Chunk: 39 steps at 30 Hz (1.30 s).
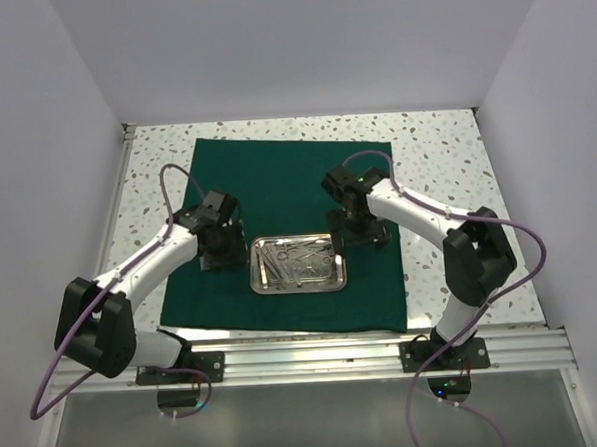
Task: Open and lay out the surgical kit
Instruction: Move the container from the surgical kit, then pick up the medical item from the container.
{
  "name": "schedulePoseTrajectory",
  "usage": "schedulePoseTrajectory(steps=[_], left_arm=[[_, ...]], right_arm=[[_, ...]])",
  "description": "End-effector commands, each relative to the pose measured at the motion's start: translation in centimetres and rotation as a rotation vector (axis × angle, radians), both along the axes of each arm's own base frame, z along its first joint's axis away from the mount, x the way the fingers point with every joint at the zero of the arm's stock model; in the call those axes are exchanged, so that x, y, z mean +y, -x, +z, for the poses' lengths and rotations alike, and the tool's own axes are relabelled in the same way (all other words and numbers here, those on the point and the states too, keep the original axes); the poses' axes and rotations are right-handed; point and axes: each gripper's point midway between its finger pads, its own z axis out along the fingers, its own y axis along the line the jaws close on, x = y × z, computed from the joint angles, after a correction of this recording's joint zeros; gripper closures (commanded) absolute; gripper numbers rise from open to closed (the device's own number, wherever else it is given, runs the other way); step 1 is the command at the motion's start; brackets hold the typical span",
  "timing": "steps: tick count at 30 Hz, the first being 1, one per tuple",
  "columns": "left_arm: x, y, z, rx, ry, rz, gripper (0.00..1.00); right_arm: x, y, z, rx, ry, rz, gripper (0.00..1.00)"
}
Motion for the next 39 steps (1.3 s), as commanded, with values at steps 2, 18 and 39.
schedulePoseTrajectory(steps=[2,18,39], left_arm=[[0.2,-2.4,4.5,-0.119,-0.006,0.039,0.33],[-14.0,-7.8,4.4,-0.240,0.058,-0.515,0.44],[-19.7,-9.3,-2.1,-0.246,-0.012,-0.729,0.45]], right_arm=[[2.3,-4.0,6.5,-0.166,-0.089,0.054,0.15],[1.9,-4.2,5.9,-0.191,-0.120,-0.027,0.16],[-7.7,0.8,8.1,-0.229,-0.069,-0.203,0.15]])
